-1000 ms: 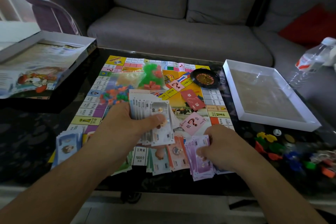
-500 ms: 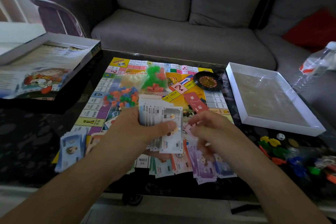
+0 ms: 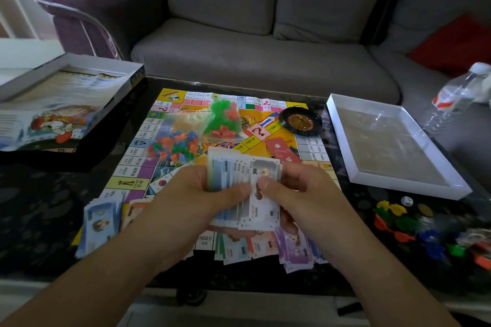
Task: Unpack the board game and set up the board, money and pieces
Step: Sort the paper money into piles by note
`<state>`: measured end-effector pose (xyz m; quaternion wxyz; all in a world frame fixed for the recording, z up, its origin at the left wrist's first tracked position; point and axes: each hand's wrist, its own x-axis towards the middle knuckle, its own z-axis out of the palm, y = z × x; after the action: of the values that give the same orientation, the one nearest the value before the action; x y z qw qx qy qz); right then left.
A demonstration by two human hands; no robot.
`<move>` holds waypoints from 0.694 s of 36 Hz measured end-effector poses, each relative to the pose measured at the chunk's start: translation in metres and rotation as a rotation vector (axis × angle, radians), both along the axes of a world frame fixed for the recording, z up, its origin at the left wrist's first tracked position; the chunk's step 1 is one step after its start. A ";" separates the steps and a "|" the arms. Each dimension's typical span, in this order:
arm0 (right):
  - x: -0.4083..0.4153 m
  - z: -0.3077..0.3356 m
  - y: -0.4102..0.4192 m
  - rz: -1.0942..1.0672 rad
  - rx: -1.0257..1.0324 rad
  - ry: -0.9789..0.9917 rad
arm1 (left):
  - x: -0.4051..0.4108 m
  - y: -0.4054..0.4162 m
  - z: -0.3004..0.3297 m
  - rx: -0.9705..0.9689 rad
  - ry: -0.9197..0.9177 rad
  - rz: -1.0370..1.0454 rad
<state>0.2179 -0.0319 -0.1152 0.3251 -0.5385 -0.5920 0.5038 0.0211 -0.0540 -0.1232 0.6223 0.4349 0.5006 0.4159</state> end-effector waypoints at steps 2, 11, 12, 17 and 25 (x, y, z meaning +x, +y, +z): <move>0.000 0.001 -0.001 0.006 0.009 0.021 | 0.001 0.000 0.000 0.038 0.043 0.021; 0.004 0.003 0.002 -0.064 0.021 0.058 | -0.002 0.000 0.003 0.004 -0.060 0.056; 0.005 0.003 0.002 -0.067 0.018 0.061 | -0.003 0.000 0.001 0.021 -0.043 0.065; 0.002 0.001 0.001 -0.074 0.052 0.033 | -0.003 0.002 -0.003 0.058 0.056 0.096; -0.007 -0.005 -0.004 -0.058 0.098 -0.016 | 0.000 0.001 -0.006 0.266 0.489 0.139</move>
<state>0.2106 -0.0359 -0.1199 0.3608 -0.5430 -0.6025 0.4604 0.0211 -0.0533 -0.1295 0.3906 0.5646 0.6055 0.4024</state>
